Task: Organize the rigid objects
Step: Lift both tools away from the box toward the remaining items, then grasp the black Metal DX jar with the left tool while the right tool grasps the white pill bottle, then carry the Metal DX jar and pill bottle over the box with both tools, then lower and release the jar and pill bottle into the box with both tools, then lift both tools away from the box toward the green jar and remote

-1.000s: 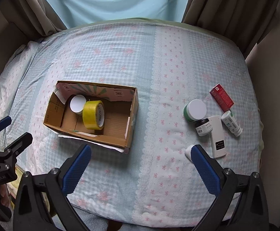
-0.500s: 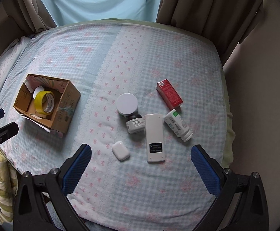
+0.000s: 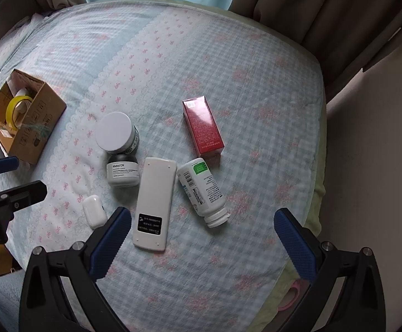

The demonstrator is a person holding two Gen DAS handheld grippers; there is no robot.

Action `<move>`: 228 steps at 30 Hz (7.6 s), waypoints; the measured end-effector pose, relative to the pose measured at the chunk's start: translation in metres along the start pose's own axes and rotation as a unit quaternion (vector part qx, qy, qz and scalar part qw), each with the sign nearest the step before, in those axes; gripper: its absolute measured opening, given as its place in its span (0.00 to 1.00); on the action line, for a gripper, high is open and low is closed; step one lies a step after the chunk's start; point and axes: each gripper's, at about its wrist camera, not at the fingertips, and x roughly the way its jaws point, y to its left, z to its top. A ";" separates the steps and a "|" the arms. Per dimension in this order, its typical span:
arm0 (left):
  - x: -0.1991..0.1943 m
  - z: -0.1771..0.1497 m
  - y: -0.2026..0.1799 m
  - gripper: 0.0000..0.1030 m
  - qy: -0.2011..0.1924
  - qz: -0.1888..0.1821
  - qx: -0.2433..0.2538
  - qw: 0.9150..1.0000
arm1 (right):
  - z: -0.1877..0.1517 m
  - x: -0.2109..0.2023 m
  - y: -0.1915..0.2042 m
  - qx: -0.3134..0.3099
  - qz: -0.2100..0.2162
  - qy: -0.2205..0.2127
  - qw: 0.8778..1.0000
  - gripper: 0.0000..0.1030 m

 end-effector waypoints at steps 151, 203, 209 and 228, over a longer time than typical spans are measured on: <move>-0.020 0.128 0.431 0.53 0.034 0.067 0.214 0.974 | 0.187 0.102 0.373 0.197 0.092 0.171 0.961 0.45; -0.165 0.093 0.402 1.00 -0.065 0.042 0.254 0.964 | 0.168 -0.024 0.373 0.262 0.089 0.115 0.954 1.00; -0.205 0.070 0.388 1.00 -0.096 0.048 0.247 0.963 | 0.153 -0.078 0.371 0.257 0.056 0.050 0.963 1.00; -0.236 0.027 0.263 1.00 -0.127 0.023 0.228 0.965 | 0.029 -0.166 0.233 0.297 0.005 -0.056 0.953 1.00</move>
